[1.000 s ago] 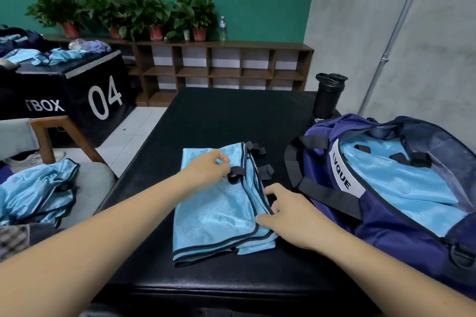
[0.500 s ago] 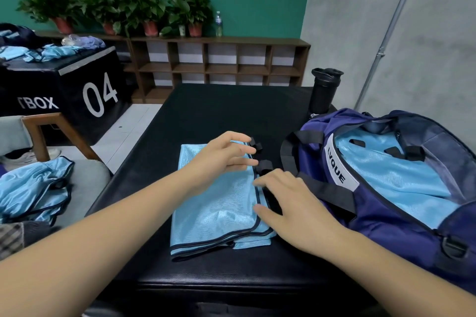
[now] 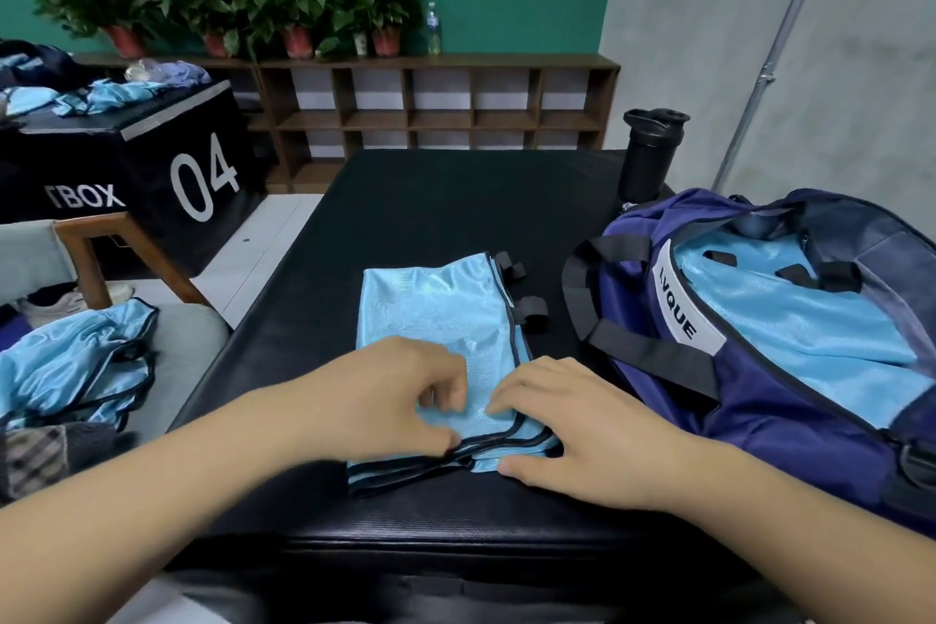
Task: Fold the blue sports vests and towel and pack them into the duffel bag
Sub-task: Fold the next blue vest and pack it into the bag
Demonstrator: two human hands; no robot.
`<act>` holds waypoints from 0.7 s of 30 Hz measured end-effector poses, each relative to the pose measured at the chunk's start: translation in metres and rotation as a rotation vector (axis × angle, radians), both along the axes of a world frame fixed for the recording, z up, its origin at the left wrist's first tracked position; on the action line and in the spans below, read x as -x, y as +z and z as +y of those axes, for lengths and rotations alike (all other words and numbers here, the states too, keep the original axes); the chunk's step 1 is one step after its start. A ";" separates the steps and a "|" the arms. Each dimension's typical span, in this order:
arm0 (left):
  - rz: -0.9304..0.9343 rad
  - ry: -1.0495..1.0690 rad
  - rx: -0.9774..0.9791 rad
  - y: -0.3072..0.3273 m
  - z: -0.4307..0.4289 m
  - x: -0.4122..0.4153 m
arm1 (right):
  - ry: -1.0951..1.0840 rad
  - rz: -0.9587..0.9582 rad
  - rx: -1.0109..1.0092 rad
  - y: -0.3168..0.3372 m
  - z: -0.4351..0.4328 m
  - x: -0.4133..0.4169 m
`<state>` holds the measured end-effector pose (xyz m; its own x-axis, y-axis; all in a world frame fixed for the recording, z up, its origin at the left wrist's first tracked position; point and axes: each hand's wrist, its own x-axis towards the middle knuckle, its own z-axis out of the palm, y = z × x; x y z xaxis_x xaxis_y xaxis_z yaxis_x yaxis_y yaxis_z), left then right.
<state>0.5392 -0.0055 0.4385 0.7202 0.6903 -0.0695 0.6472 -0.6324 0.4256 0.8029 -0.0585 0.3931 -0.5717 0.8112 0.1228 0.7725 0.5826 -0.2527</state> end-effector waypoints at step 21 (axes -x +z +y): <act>0.139 -0.085 -0.271 -0.034 -0.011 0.058 | -0.002 -0.347 -0.122 0.008 0.007 0.018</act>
<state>0.4813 -0.0166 0.4041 0.7726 0.6348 0.0066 0.6274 -0.7650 0.1452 0.7849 -0.0514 0.4014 -0.5945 0.8039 0.0177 0.8014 0.5906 0.0952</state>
